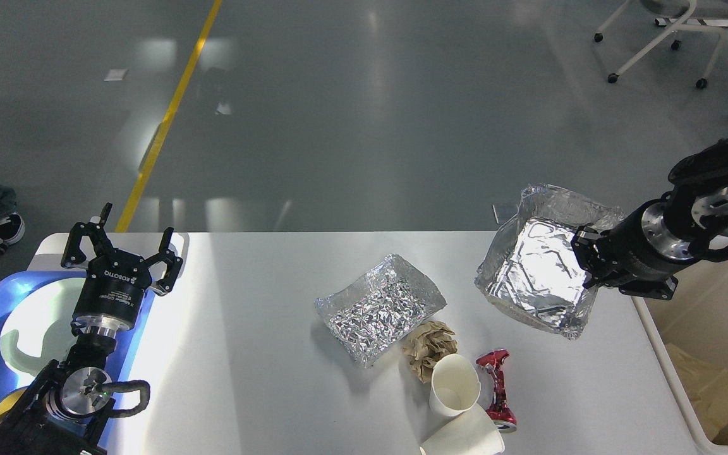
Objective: Tidy desktop
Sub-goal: 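Lift the foil packet and carry it over the white bin, then lower the foil packet into the bin and release it, then raise the right gripper and swing it toward the clear foil-scrap bag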
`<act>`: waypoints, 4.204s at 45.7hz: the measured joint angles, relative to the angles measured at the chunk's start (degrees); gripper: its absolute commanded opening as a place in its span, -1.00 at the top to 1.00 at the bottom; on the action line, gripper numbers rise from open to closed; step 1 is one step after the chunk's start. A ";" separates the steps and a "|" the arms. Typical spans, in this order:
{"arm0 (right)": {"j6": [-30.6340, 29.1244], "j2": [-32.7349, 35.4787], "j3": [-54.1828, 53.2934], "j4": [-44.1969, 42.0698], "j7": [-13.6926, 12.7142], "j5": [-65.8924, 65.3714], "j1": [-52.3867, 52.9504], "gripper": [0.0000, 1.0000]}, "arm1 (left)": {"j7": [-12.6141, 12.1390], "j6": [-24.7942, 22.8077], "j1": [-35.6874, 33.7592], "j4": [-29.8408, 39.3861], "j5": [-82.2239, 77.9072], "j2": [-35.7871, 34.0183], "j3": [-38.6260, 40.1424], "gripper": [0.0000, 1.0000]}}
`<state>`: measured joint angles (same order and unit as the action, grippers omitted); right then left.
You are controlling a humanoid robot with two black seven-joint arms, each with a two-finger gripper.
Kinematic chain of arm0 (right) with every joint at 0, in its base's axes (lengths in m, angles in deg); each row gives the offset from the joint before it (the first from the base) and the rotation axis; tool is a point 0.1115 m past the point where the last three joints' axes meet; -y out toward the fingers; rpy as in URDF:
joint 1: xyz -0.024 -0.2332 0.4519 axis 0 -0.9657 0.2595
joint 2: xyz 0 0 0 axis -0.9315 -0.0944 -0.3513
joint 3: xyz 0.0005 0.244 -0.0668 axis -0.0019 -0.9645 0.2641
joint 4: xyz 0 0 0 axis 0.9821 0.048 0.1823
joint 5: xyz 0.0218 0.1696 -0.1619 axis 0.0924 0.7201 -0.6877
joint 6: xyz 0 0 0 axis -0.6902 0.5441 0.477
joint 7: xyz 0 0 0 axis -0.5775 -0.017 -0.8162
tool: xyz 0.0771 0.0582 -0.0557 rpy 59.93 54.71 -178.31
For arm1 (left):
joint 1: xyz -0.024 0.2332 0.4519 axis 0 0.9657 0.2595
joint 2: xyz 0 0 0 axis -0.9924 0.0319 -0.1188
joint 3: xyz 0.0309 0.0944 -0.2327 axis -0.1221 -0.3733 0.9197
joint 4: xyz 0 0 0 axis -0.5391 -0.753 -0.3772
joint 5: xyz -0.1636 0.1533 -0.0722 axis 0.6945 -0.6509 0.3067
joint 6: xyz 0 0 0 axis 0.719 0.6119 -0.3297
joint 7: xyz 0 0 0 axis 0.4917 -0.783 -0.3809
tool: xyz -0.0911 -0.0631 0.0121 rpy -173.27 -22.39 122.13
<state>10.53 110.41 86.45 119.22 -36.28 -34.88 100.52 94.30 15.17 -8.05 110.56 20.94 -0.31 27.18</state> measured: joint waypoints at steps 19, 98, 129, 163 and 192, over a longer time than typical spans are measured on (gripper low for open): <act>-7.18 2.88 -1.44 7.65 0.30 -21.11 10.26 1.00 | 0.00 0.00 0.00 0.00 0.00 0.00 0.00 -0.93; 33.28 3.34 -46.15 -80.62 0.24 -23.01 -86.86 1.00 | 0.09 0.09 0.00 0.00 0.00 0.00 -0.01 -0.93; 33.98 -1.10 -46.58 -80.99 -0.10 -23.02 -90.17 -0.16 | 0.04 0.08 0.00 0.00 0.00 0.00 -0.01 -0.93; 31.83 2.05 -46.39 -78.77 -0.17 -25.18 -83.69 -1.00 | 0.07 0.03 0.00 0.00 0.00 0.02 -0.02 -0.93; -25.77 10.46 -39.91 -55.67 -0.70 -55.77 -38.69 -1.00 | 0.00 0.01 0.00 0.00 0.00 0.01 0.00 -0.93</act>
<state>-15.24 120.87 46.54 63.54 -36.98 -90.65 61.84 94.30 15.19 -8.06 110.56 20.93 -0.30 27.18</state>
